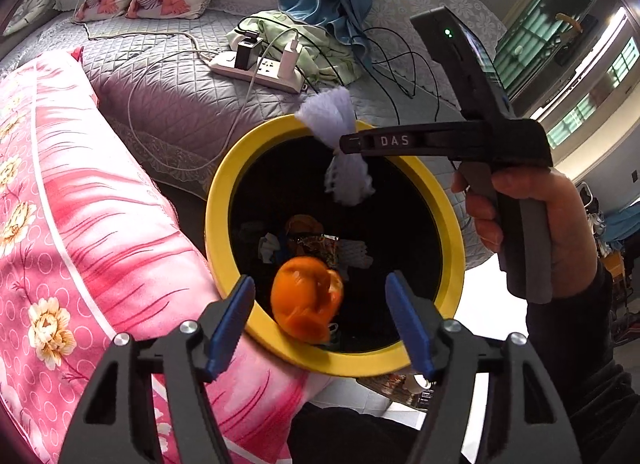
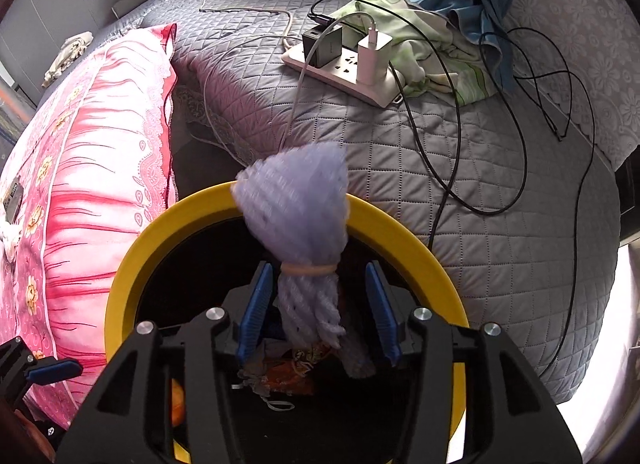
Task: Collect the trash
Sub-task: 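Open the left tool to drop the peel while the right tool drops the foam net, then move the right tool to the green snack packet while the left tool approaches the white tissue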
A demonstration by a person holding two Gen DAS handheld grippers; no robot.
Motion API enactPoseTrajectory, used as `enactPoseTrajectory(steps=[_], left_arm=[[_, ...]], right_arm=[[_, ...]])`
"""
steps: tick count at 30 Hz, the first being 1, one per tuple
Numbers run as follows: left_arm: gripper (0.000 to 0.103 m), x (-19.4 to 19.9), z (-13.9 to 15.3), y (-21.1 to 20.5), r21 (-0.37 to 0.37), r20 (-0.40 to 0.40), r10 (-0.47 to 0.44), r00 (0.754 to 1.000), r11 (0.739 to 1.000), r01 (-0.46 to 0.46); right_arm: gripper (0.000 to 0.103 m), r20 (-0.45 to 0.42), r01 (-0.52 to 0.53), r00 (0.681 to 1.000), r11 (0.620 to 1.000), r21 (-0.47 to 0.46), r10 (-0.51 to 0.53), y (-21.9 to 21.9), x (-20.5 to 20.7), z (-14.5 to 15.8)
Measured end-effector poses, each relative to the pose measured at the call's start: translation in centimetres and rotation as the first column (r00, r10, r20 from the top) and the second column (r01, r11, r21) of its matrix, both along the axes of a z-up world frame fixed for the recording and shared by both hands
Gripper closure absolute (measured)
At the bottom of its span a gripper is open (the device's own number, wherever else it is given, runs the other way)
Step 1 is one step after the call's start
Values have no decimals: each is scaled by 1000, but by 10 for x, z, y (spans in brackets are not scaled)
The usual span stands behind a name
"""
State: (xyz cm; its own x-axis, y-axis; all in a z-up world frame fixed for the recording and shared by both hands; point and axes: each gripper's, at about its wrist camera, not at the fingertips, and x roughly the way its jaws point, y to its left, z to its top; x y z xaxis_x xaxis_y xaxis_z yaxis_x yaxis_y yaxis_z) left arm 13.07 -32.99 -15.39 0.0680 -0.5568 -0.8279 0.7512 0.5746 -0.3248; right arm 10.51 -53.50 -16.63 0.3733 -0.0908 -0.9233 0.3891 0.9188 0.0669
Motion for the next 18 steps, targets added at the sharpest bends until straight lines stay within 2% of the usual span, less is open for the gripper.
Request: enactPoseTrajectory(steps=[10,18], left_arm=[[31,24,10,42,-27,35,99,994,995,-99],[28,61,20,110,-16,103,253,962,967,-253]], right_arm=[[57,15,-32,999,999,-15,33,14,7,13],[56,21,-132,991,990,-44,133,58,31,29]])
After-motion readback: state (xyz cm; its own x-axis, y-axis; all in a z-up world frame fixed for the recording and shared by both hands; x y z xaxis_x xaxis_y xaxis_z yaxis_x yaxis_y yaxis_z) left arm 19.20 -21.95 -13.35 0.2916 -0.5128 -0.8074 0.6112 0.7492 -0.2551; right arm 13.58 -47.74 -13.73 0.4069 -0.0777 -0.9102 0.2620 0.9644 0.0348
